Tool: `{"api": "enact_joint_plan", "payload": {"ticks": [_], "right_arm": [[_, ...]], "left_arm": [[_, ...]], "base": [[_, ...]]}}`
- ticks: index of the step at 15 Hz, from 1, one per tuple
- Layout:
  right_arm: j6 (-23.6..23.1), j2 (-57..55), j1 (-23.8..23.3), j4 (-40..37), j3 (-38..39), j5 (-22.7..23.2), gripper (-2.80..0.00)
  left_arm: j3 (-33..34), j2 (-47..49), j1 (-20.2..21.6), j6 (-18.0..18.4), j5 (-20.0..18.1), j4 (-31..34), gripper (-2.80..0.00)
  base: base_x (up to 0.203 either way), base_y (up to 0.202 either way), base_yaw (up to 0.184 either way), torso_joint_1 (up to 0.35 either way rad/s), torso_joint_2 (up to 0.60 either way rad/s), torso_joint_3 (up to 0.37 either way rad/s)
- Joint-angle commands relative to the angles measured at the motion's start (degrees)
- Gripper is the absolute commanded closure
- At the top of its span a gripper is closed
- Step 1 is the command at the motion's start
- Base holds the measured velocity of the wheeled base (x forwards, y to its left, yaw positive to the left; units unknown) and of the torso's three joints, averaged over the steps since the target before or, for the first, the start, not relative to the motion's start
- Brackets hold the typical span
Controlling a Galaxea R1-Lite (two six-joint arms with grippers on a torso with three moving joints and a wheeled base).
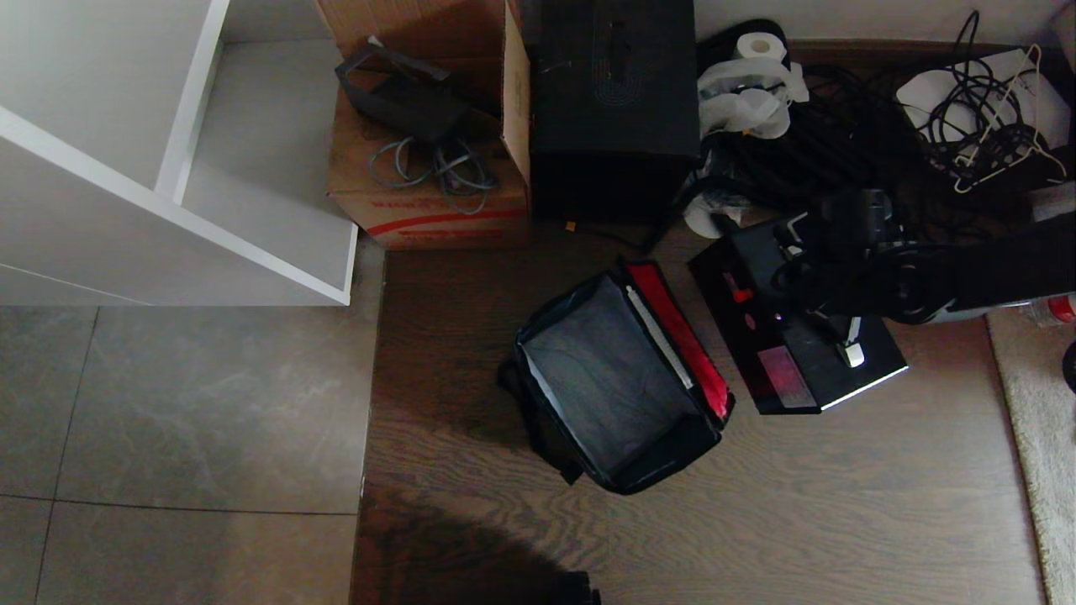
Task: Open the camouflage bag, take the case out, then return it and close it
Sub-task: Place the black box back
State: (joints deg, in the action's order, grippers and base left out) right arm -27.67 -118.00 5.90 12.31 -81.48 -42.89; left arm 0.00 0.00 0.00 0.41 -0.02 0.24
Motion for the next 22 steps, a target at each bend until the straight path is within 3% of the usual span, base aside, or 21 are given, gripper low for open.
{"api": "enact_joint_plan", "payload": {"ticks": [1, 16, 22], "right_arm": [[-0.1, -0.2, -0.1, 0.3, -0.4, -0.5, 0.0], [-0.1, -0.3, -0.1, 0.3, -0.7, -0.5, 0.0], [-0.1, -0.5, -0.1, 0.3, -1.0, -0.5, 0.0]], "left_arm": [[0.0, 0.0, 0.0, 0.0, 0.0, 0.0, 0.0], [-0.1, 0.0, 0.0, -0.1, 0.0, 0.0, 0.0], [-0.1, 0.0, 0.0, -0.1, 0.0, 0.0, 0.0]], "base": [[0.0, 0.0, 0.0, 0.0, 0.0, 0.0], [0.0, 0.0, 0.0, 0.0, 0.0, 0.0], [-0.128, 0.0, 0.0, 0.002, 0.0, 0.004]]}}
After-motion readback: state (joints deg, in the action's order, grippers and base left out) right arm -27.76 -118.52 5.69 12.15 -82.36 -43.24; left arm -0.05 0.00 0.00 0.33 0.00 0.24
